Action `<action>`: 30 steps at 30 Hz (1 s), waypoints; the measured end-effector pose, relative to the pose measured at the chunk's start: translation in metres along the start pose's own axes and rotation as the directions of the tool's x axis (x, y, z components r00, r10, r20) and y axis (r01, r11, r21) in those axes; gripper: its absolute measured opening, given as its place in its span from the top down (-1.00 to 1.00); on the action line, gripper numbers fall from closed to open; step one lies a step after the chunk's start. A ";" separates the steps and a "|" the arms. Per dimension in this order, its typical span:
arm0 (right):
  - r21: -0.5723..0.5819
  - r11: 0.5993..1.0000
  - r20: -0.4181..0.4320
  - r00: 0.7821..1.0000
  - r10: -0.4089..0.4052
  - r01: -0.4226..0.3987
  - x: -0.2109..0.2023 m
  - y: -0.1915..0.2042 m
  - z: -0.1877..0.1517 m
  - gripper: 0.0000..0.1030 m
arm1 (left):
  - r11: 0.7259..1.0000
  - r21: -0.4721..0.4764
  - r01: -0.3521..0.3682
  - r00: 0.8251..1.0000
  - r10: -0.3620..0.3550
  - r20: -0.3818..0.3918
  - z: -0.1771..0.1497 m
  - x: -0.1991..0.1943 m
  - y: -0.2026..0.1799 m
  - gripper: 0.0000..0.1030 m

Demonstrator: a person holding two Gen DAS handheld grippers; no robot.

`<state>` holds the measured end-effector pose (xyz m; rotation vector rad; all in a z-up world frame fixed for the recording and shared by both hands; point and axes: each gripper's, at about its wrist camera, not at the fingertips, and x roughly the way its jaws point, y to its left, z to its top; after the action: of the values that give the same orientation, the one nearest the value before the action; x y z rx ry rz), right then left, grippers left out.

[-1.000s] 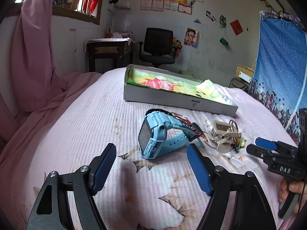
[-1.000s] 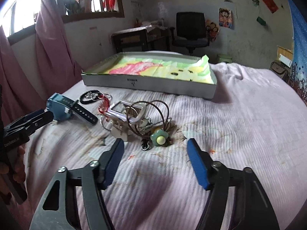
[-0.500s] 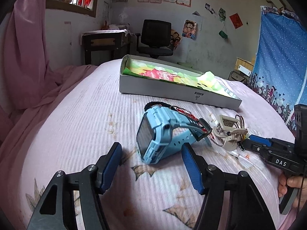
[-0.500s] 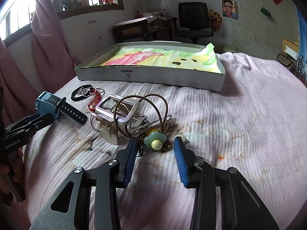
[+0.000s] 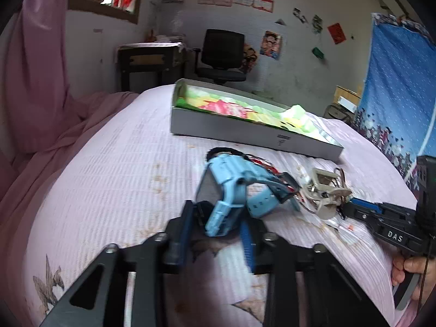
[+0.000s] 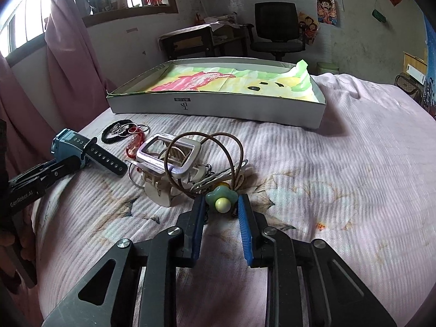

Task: Organize jewelry
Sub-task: 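Grasp the light-blue smartwatch with the left tool while the right tool grasps the teal watch, then lift both watches and carry them over the white tray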

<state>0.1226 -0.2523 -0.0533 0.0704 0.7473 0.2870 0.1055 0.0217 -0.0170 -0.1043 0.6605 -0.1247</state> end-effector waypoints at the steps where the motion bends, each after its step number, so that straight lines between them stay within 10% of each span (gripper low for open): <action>1: -0.001 1.000 0.001 1.000 0.001 -0.001 -0.001 0.000 0.000 0.61 | 1.000 -0.006 0.005 1.000 -0.005 0.001 -0.001 0.000 0.001 0.48; 30: -0.065 0.998 0.088 0.996 -0.003 0.008 -0.029 0.015 -0.007 0.68 | 1.000 -0.008 -0.026 0.994 0.027 0.107 -0.025 -0.038 -0.012 0.65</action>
<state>0.0946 -0.2466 -0.0370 0.0188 0.6497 0.3010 0.0598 0.0139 -0.0118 -0.1076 0.5548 -0.0904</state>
